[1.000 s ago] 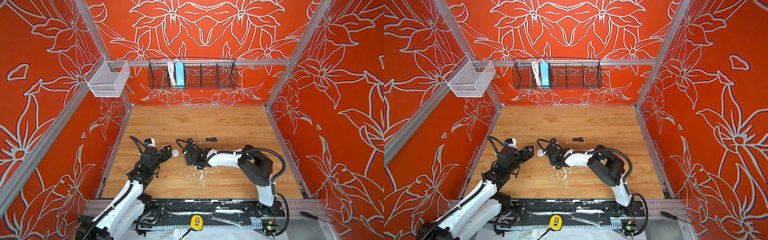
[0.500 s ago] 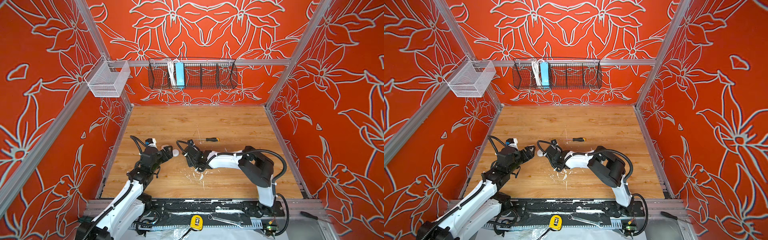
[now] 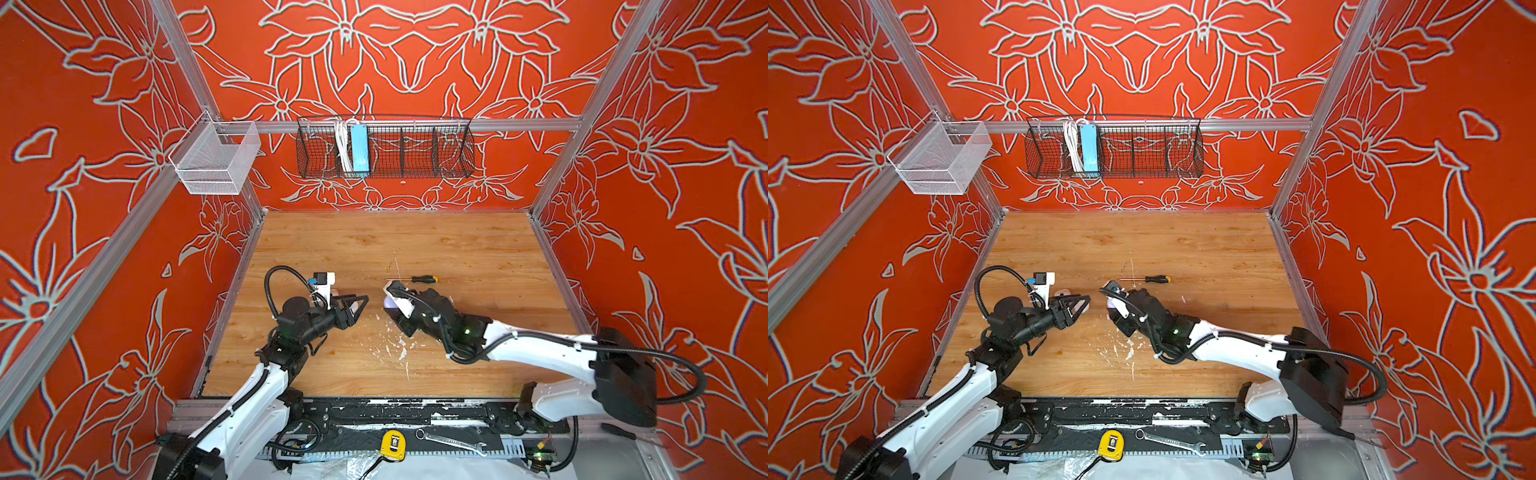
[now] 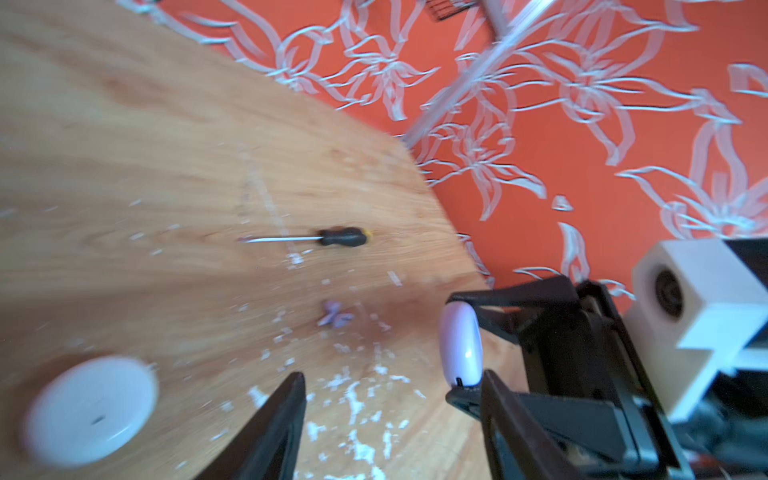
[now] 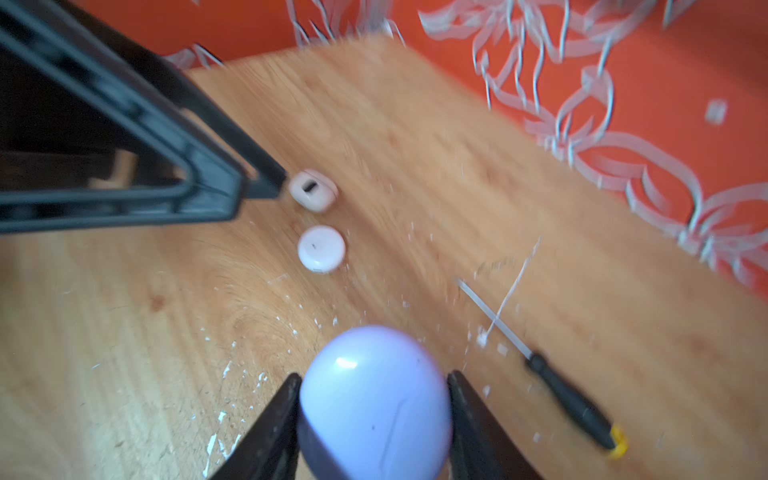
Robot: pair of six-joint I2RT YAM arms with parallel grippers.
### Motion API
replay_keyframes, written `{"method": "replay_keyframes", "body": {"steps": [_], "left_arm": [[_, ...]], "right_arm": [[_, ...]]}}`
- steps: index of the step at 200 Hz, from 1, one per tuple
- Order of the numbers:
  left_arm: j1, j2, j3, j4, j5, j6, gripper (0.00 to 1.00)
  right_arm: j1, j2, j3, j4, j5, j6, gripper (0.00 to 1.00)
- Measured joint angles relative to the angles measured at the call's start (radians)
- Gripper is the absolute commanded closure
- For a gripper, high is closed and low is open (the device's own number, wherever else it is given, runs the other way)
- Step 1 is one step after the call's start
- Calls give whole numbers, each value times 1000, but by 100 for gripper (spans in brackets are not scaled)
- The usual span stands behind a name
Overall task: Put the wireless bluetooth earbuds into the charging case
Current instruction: 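Lift the lilac case with the right gripper toward the approaching left gripper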
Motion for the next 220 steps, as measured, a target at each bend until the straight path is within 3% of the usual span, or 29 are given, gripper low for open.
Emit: {"method": "replay_keyframes", "body": {"steps": [54, 111, 220], "left_arm": [[-50, -180, -58, 108, 85, 44, 38], [-124, -203, -58, 111, 109, 114, 40], [-144, -164, -27, 80, 130, 150, 56]], "right_arm": [[2, -104, -42, 96, -112, -275, 66], [14, -98, -56, 160, -202, -576, 64], [20, -132, -6, 103, -263, -758, 65]]}}
